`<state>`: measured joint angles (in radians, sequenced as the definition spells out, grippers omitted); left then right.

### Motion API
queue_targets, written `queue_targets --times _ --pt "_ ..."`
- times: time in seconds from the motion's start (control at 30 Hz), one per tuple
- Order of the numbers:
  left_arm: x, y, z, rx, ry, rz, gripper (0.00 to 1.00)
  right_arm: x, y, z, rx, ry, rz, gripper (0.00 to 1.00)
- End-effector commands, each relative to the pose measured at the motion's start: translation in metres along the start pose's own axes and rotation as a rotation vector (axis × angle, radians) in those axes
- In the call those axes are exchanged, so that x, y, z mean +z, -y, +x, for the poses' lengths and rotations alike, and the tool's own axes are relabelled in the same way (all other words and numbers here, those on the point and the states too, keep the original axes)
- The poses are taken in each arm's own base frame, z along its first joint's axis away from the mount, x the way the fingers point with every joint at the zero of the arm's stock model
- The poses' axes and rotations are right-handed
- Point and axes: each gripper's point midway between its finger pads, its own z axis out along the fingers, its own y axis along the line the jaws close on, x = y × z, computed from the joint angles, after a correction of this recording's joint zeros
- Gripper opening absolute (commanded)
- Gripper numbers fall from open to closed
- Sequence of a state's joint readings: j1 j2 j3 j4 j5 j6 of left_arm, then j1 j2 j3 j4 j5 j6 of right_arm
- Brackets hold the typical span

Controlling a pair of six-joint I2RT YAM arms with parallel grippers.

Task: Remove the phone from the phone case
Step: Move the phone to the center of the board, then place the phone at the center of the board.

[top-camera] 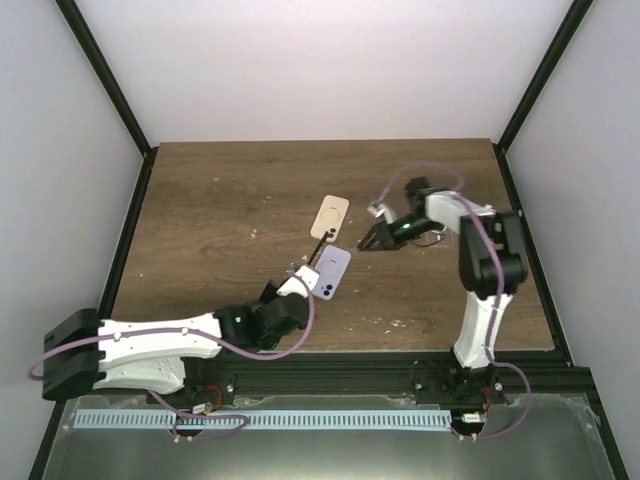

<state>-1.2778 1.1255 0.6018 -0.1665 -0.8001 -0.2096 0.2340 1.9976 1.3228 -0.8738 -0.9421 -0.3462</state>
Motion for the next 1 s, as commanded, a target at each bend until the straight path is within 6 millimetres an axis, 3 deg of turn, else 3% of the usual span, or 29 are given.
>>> queue_targets --times 0.0,0.17,0.27,0.4,0.47,0.6,0.8,0.97 --pt "0.020 0.012 -0.040 -0.015 0.056 0.011 0.00 -0.101 0.012 -0.021 -0.028 0.274 0.135 0.51" --pt "0.067 0.038 -0.061 0.086 -0.009 0.021 0.00 -0.182 0.028 -0.003 -0.025 0.520 0.384 0.51" --pt "0.096 0.055 -0.076 0.151 -0.024 0.006 0.00 -0.211 0.026 0.009 -0.047 0.642 0.521 0.51" --pt "0.129 0.073 -0.090 0.208 -0.021 -0.001 0.00 -0.232 0.018 0.013 -0.077 0.734 0.570 0.54" --pt "0.143 0.081 -0.098 0.235 -0.022 -0.002 0.00 -0.235 0.009 0.015 -0.101 0.758 0.519 0.54" --pt "0.168 0.090 -0.107 0.291 -0.059 -0.066 0.00 -0.233 0.015 0.021 -0.063 0.769 0.482 0.54" --pt "0.191 0.093 -0.094 0.309 -0.143 -0.183 0.00 -0.240 0.023 0.026 -0.025 0.787 0.460 0.54" --pt "0.204 0.107 -0.087 0.347 -0.153 -0.183 0.00 -0.242 0.023 0.025 -0.032 0.793 0.464 0.54"
